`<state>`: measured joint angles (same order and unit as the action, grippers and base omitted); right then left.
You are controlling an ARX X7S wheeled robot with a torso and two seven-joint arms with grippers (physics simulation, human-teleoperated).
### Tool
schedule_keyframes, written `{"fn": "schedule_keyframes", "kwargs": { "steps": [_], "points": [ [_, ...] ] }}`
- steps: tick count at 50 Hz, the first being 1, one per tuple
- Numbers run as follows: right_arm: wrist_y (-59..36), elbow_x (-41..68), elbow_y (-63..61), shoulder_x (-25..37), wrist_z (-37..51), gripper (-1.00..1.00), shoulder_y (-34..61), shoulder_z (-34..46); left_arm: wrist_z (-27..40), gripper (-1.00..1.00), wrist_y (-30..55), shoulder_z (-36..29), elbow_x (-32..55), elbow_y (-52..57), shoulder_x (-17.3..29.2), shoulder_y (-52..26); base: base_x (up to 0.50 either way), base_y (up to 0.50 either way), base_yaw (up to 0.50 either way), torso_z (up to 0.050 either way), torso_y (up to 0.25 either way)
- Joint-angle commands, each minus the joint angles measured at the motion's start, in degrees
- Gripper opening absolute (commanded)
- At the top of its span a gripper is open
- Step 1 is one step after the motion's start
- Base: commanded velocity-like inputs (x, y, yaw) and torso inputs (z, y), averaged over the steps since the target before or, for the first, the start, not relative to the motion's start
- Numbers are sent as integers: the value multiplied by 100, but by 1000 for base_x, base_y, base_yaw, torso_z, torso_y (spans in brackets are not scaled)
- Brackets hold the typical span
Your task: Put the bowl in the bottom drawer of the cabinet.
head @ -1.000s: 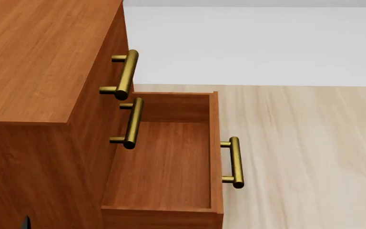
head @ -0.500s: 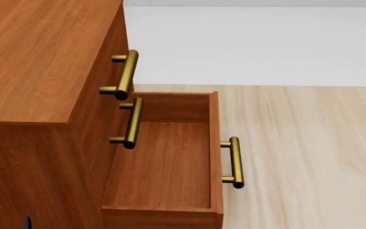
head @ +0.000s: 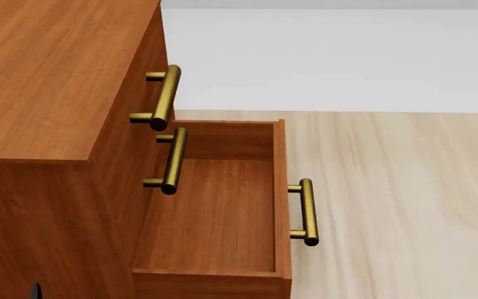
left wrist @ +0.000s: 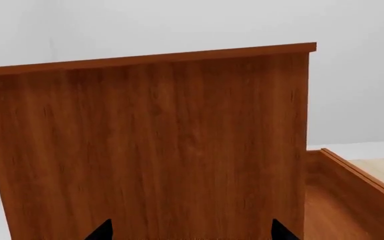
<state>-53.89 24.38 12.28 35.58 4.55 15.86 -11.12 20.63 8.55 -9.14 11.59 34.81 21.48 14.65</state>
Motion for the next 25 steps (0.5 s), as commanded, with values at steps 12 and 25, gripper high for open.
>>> {"fn": "schedule_keyframes", "kwargs": {
  "steps": [12,25],
  "points": [
    [333,-123,381,-143,-145,-100,148,313,37,100,-7,-32,15,-41,22,-19,1,0,1,0,0],
    [94,229,-327,-387,-176,-100,242,219,55,100,29,-32,59,-22,43,-55,4,0,4,0,0]
  ]
}}
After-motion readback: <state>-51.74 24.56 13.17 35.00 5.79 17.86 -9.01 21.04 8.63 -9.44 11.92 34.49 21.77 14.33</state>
